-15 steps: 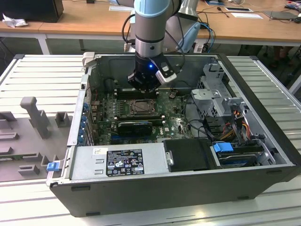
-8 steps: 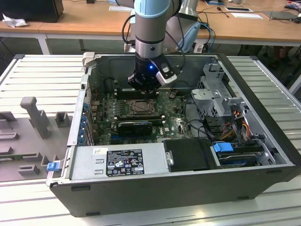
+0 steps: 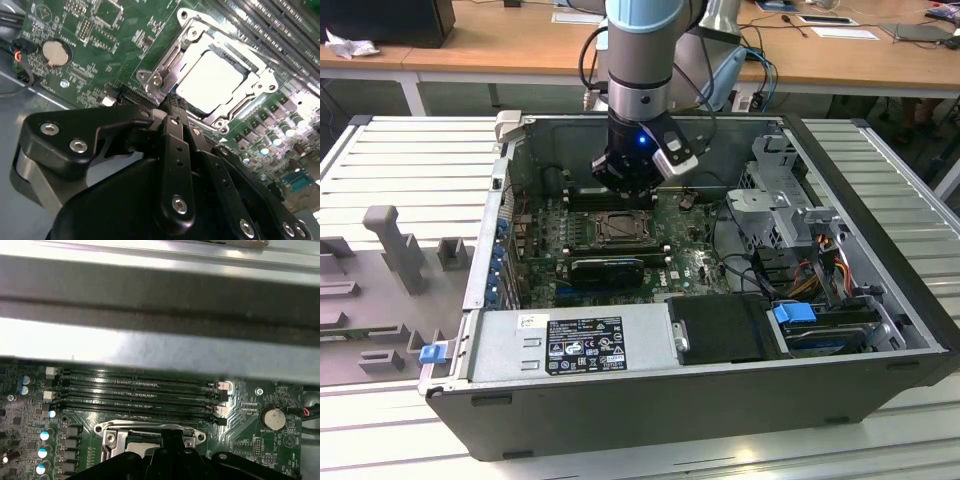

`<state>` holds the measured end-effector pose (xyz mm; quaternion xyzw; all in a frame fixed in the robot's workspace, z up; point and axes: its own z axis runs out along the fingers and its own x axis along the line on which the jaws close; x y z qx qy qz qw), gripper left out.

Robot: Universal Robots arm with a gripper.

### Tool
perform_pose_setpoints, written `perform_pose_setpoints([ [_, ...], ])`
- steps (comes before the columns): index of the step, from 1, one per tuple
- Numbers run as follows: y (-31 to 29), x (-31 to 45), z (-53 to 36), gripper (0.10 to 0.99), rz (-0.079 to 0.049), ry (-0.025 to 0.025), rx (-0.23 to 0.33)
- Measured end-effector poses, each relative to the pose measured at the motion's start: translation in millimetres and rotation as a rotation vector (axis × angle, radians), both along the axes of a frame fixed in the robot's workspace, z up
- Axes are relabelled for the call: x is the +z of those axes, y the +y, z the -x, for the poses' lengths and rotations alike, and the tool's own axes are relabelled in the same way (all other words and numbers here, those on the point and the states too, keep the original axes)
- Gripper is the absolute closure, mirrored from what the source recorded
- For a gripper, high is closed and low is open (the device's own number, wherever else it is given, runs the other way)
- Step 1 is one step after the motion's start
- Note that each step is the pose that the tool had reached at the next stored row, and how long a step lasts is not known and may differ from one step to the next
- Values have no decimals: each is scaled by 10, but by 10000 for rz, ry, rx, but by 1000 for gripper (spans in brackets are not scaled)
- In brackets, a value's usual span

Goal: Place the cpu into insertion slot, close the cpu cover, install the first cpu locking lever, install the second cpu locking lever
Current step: 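Install the second cpu locking lever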

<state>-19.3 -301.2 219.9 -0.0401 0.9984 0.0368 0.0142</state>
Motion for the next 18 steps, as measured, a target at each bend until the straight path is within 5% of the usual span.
perform_pose_setpoints([
  [7,-125,2,0,980,0,0,0],
  [11,-149,92,0,980,12,-1,1],
  [18,-410,92,0,980,14,-1,0],
])
